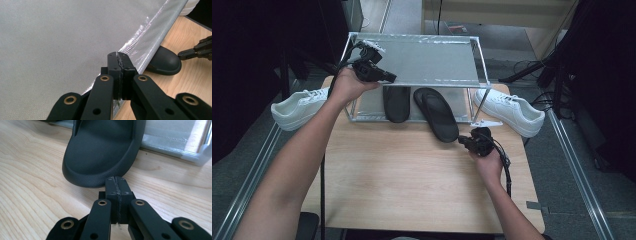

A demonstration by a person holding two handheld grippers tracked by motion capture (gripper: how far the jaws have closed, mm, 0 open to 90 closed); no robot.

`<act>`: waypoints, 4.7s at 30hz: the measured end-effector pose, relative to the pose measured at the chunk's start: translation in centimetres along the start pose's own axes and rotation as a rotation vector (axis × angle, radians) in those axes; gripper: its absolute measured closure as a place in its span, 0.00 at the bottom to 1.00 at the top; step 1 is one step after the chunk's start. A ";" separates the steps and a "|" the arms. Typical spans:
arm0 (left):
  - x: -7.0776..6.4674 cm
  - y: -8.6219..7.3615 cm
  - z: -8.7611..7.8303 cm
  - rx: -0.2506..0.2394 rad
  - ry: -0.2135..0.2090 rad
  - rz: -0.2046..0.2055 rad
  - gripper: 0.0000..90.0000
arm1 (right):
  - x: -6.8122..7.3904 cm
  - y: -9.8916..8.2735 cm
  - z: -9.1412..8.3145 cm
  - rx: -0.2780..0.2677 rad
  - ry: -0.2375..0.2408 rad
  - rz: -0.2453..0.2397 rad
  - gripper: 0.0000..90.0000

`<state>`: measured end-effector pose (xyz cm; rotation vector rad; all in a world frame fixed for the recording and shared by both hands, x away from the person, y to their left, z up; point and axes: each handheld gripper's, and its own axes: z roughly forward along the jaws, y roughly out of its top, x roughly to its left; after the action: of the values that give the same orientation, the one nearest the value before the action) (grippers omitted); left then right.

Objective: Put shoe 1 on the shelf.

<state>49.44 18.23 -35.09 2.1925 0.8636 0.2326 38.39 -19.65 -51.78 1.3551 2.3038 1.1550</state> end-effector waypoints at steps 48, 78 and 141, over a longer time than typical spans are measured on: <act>0.2 -0.2 0.0 -0.017 -0.010 -0.012 1.00 | 3.9 5.5 7.6 0.010 0.044 -0.017 1.00; 0.7 -0.8 -0.8 -0.058 -0.031 -0.059 0.72 | 5.1 4.3 3.7 -0.052 0.165 -0.015 0.82; -3.6 -15.7 -2.7 -0.075 -0.082 -0.106 0.45 | 3.2 0.2 -3.4 -0.112 0.231 -0.109 0.53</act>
<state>37.63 25.10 -44.00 2.0652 0.9071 0.1204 34.94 -18.75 -48.81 1.0928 2.3907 1.4472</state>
